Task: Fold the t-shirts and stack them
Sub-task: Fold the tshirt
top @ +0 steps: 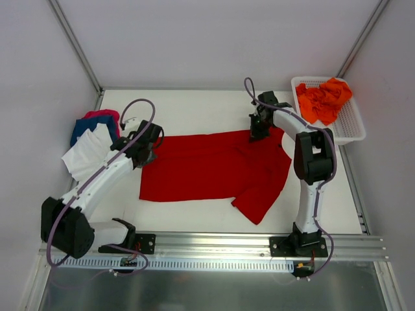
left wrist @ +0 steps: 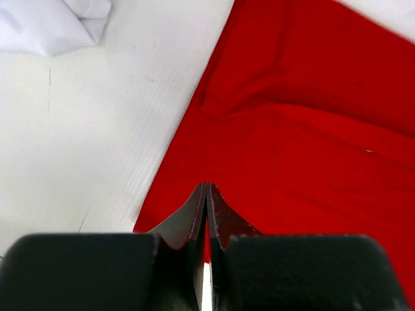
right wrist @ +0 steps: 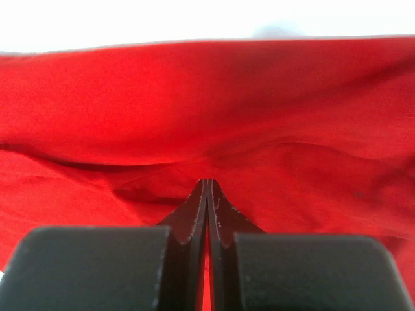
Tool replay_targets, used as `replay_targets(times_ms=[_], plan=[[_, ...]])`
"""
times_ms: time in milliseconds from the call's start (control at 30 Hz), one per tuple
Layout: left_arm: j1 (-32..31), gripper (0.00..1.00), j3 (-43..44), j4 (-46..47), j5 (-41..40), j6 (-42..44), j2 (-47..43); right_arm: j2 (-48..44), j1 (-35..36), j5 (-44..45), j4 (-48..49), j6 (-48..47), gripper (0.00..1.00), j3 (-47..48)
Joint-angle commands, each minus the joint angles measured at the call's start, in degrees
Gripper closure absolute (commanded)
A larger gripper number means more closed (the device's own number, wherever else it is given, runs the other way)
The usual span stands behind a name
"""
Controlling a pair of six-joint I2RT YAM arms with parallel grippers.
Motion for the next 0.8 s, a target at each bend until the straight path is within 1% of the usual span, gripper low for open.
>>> replay_targets(times_ms=[0,100,133,200,433,600,767], plan=[[-0.2,1.0,-1.3,-0.1,0.7,-1.1,-7.6,-1.0,2.1,-0.2,1.0,1.4,1.0,1.6],[-0.2,1.0,-1.9,-0.2,1.2,-0.5,-10.8,-2.3,3.3,1.1,0.3,1.8,1.0,0.4],[-0.1,1.0,-2.2,-0.2,1.4,-0.5,-11.8,-3.0,3.6,1.5,0.4,1.7,0.99,-1.4],[-0.1,1.0,-2.4,-0.1,1.6,-0.7,-12.2,-5.3,4.7,2.6,0.4,1.4,1.0,-3.3],[-0.2,1.0,-3.6,-0.1,2.2,-1.9,-9.2,-11.1,7.1,5.6,-1.6,1.3,0.99,-10.8],[-0.2,1.0,-4.5,-0.1,2.0,-2.5,-8.4,-16.9,9.3,7.1,-0.9,1.9,1.0,-18.7],[-0.2,1.0,-4.7,-0.1,1.6,-2.0,-8.5,-19.1,11.8,7.8,-0.6,2.6,0.99,-23.2]])
